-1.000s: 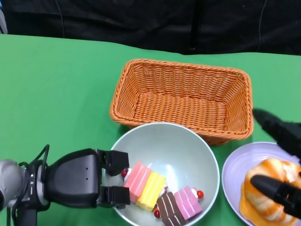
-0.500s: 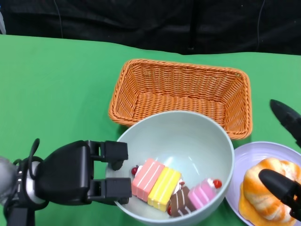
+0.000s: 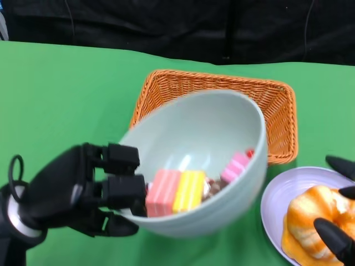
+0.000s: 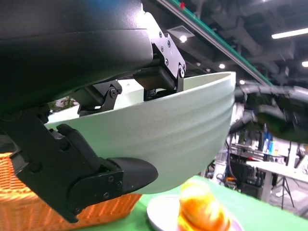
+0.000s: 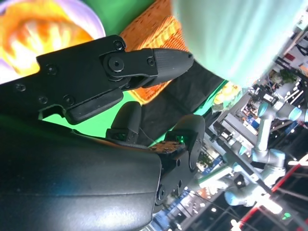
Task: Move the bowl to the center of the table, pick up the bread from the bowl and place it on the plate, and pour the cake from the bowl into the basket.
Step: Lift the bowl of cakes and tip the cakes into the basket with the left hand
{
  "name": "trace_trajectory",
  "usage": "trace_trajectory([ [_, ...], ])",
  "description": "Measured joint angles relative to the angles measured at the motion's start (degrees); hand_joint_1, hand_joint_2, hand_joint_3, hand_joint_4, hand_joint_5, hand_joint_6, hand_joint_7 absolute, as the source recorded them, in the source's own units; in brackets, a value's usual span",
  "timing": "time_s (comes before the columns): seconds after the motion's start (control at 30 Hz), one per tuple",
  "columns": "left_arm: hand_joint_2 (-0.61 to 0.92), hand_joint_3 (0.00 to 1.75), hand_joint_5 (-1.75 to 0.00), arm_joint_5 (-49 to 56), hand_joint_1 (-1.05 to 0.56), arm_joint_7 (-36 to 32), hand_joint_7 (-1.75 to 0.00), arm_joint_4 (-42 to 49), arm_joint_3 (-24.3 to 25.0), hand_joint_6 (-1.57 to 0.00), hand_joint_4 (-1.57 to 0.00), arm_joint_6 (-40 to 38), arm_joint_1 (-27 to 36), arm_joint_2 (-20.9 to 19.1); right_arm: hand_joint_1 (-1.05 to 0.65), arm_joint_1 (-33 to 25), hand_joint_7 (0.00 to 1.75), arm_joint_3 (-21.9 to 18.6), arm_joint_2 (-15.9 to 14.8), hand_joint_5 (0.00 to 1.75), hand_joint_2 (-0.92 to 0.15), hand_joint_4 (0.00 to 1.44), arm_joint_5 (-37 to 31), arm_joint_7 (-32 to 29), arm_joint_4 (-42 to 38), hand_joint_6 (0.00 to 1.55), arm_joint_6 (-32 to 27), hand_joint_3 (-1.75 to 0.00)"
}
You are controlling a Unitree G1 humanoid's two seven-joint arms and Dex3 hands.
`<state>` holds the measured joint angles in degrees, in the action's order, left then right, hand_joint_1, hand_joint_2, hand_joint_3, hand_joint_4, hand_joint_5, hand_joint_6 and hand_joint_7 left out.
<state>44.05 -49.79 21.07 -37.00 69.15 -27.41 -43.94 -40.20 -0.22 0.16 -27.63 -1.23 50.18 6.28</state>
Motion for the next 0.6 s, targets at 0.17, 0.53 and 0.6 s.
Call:
trace_trajectory([
  [0.17, 0.30, 1.43, -1.75, -9.83, -0.29, 12.85, -1.75, 0.63, 3.41, -0.81, -1.06, 2.38, 1.05, 3.53, -0.27, -1.05, 0.91, 1.49, -1.97, 1.16, -0.79, 0.40, 2.00, -0.20, -1.29, 0.31, 0.16, -0.48],
  [0.53, 0.15, 1.69, -1.75, -35.14, -0.25, 42.04, -1.75, -0.94, 6.01, -0.85, -1.07, -6.23, 2.26, 11.70, -0.11, 3.85, 0.94, 5.02, -5.66, 1.20, -0.47, 0.59, 4.54, -0.12, -6.65, 0.58, 2.47, -1.01],
  [0.6, 0.12, 1.73, -1.75, -40.72, -0.20, 47.03, -1.74, -1.78, 6.42, -0.85, -1.07, -10.85, 2.58, 14.26, -0.09, 5.85, 0.92, 6.05, -6.08, 1.22, -0.39, 0.65, 5.43, 0.08, -8.77, 0.66, 3.77, -1.13],
])
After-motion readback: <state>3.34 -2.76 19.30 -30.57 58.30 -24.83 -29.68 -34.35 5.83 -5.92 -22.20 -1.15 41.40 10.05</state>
